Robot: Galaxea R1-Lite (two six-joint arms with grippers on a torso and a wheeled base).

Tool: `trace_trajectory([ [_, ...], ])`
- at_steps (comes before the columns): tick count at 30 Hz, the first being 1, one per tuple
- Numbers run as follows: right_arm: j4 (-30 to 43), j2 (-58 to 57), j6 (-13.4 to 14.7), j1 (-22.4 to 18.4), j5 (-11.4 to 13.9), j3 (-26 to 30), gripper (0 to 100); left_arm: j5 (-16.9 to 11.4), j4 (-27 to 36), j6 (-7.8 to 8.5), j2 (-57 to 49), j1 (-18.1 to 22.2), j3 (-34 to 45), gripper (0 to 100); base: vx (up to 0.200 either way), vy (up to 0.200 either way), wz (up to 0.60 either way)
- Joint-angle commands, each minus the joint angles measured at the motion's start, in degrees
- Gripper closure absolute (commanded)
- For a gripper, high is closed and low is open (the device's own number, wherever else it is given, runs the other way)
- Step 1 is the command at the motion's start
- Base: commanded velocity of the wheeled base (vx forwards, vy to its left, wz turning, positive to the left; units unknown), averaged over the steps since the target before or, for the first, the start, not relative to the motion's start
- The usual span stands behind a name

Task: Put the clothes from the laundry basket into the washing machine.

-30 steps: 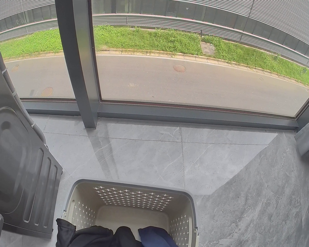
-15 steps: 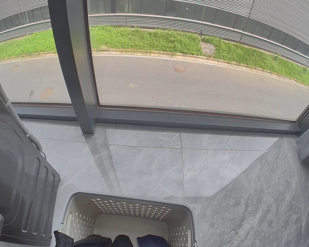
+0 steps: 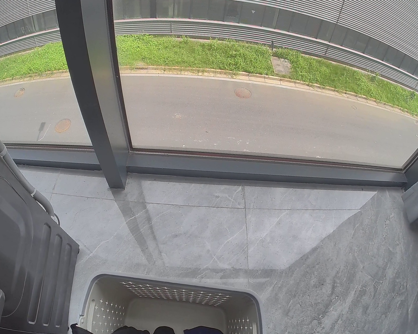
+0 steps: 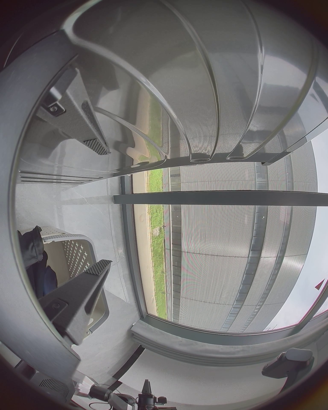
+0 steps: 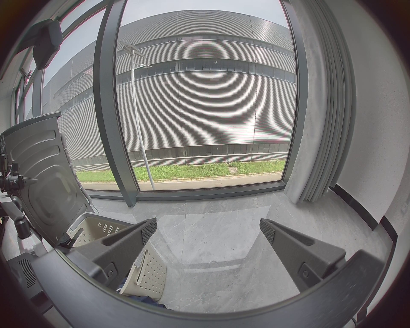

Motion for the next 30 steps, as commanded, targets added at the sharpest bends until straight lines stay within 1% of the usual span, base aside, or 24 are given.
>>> trace_trajectory([
  [1, 0.00, -0.70, 0.00, 0.02, 0.01, 1.01, 0, 0.01, 0.00, -0.01, -0.77, 0.01, 0.92, 0, 0.000, 0.000, 0.00],
  [19, 0.00, -0.70, 0.09, 0.11, -0.07, 1.01, 0, -0.08, 0.00, -0.01, -0.77, 0.01, 0.92, 0, 0.000, 0.000, 0.00],
  [20, 0.00, -0.70, 0.44, 0.11, -0.25, 1.01, 0, -0.25, 0.00, -0.19, -0.77, 0.01, 0.92, 0, 0.000, 0.000, 0.00],
  [25, 0.00, -0.70, 0.18, 0.11, -0.16, 1.01, 0, -0.34, 0.00, -0.19, -0.77, 0.01, 0.92, 0, 0.000, 0.000, 0.00],
  [30, 0.00, -0.70, 0.18, 0.11, -0.16, 1.01, 0, -0.25, 0.00, -0.10, -0.77, 0.01, 0.92, 0, -0.200, 0.000, 0.00],
])
